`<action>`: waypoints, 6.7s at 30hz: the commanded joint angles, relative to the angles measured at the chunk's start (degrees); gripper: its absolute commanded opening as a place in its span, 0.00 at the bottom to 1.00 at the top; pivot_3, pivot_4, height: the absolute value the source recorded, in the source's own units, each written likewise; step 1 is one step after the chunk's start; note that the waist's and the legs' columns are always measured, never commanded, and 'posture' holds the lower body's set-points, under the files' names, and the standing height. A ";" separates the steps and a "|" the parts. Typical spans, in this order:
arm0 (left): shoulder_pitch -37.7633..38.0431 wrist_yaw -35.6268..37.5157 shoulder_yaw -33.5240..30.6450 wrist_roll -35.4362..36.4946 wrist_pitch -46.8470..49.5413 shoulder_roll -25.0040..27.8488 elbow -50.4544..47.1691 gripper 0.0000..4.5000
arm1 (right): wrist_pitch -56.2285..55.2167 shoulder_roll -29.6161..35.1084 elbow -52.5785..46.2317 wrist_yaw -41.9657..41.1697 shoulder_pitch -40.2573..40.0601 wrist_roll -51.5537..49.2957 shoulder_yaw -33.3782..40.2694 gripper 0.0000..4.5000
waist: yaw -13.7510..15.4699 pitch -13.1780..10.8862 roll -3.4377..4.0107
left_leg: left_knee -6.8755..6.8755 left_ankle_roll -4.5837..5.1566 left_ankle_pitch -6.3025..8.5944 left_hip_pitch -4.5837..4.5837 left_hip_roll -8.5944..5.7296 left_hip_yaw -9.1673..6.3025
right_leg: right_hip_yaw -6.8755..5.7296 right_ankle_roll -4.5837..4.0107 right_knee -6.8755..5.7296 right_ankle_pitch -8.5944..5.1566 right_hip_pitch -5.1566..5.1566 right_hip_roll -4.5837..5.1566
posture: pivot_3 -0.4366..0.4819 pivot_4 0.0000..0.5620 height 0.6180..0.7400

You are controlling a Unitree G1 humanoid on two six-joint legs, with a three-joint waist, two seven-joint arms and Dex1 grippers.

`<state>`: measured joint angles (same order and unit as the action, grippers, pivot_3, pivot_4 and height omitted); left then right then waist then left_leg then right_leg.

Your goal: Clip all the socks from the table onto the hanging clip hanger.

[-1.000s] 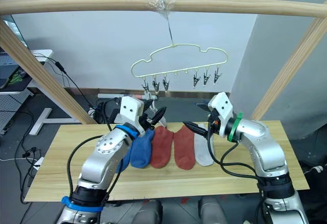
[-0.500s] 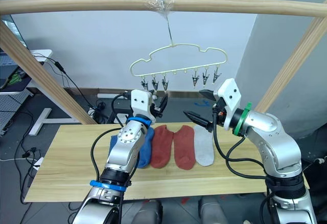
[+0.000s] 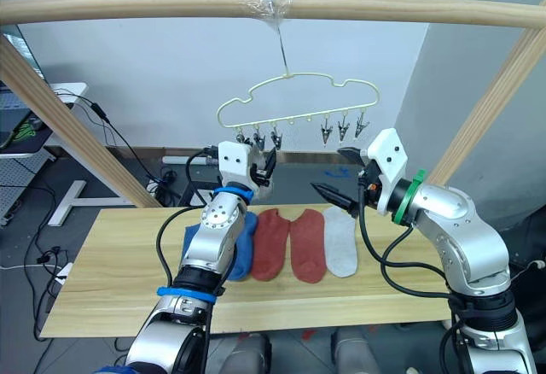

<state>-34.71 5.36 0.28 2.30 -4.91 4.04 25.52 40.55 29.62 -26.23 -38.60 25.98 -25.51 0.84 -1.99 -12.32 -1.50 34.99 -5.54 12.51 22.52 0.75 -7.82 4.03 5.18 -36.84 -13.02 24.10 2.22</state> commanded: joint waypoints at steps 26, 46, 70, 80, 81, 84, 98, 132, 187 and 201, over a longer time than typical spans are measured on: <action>-6.86 -2.56 -1.83 -2.05 -6.58 0.90 5.56 0.63 | 0.84 1.32 -1.55 1.57 3.33 -1.80 0.47 1.00 | -0.49 0.00 0.00 | -0.01 0.00 0.00 -0.01 0.00 -0.01 | 0.00 0.00 -0.02 0.00 0.01 -0.01 | 0.42 0.32 1.00; -5.45 -0.29 -2.68 0.22 -1.40 1.53 1.80 0.00 | -2.74 1.68 1.44 1.61 -0.06 2.17 -2.74 1.00 | -0.81 0.00 0.00 | -0.01 0.00 0.00 -0.01 0.00 -0.01 | 0.00 0.00 -0.03 0.00 0.00 -0.01 | 0.42 0.33 1.00; -7.10 16.91 -13.25 32.51 55.50 14.38 -18.62 0.00 | -41.72 -12.36 78.65 0.91 12.77 30.11 -19.14 1.00 | -2.09 -0.04 0.05 | -0.07 0.04 -0.05 -0.22 0.05 -0.01 | 0.02 -0.25 -0.14 0.14 -0.06 -0.07 | 0.52 0.34 1.00; -6.06 17.00 -12.83 32.01 55.50 15.08 -19.89 0.00 | -43.45 -11.41 87.36 -2.03 12.97 32.57 -17.89 0.41 | -1.35 -0.03 0.05 | -0.06 0.03 -0.05 -0.74 0.03 -0.02 | 0.03 -0.05 -0.11 0.02 -0.58 -0.06 | 0.55 0.33 1.00; -6.08 17.19 -12.86 31.94 55.38 15.23 -19.62 0.00 | -44.04 -10.69 86.29 -2.63 12.21 32.74 -17.94 0.33 | -1.33 -0.03 0.04 | -0.05 0.03 -0.05 -0.78 0.03 -0.02 | 0.03 -0.04 -0.10 0.02 -0.62 -0.05 | 0.55 0.33 1.00; -6.25 17.58 -12.72 31.55 54.80 15.52 -18.72 0.00 | -45.12 -9.47 83.50 -3.18 10.42 32.57 -17.28 0.08 | -1.26 -0.02 0.03 | -0.04 0.03 -0.05 -0.79 0.03 -0.03 | 0.02 -0.04 -0.09 0.02 -0.66 -0.05 | 0.55 0.33 1.00; -8.68 11.45 -25.87 45.79 71.24 11.66 -16.50 0.00 | -36.94 -2.61 25.98 -2.81 -7.87 29.60 -13.86 0.00 | -2.28 -0.03 0.03 | -0.04 0.01 -0.04 -0.73 0.05 -0.05 | 0.02 0.00 -0.13 0.00 -0.54 -0.05 | 0.51 0.31 1.00; -9.98 3.37 -29.63 53.49 75.21 9.85 -16.14 0.00 | -22.57 -15.87 14.72 5.50 0.22 32.88 -19.78 0.00 | -1.26 -0.02 0.02 | -0.07 -0.03 -0.03 -0.63 0.04 -0.06 | 0.00 -0.02 -0.04 -0.01 -0.48 -0.04 | 0.50 0.32 1.00; 14.30 6.70 5.84 13.71 27.45 11.07 -39.36 0.40 | -13.88 -3.16 9.83 -4.40 -3.10 12.01 -4.23 1.00 | 0.43 -0.02 0.02 | -0.09 -0.03 0.00 -0.06 0.03 0.02 | 0.03 -0.11 0.00 -0.04 0.00 -0.01 | 0.51 0.28 1.00; 7.09 2.27 5.03 3.05 11.26 1.62 -18.26 0.40 | -5.15 -2.37 3.44 -1.52 1.77 2.93 0.46 1.00 | 0.26 -0.01 0.03 | 0.00 -0.01 -0.01 -0.02 0.01 0.01 | 0.02 -0.03 -0.01 0.01 0.00 -0.02 | 0.47 0.26 1.00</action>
<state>-25.96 7.99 6.10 6.03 8.57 6.24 7.38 35.05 26.81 -20.36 -40.58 26.52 -20.96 -0.51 -1.73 -12.32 -1.47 34.98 -5.55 12.50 22.50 0.76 -7.81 4.05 5.14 -36.86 -13.01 24.10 2.21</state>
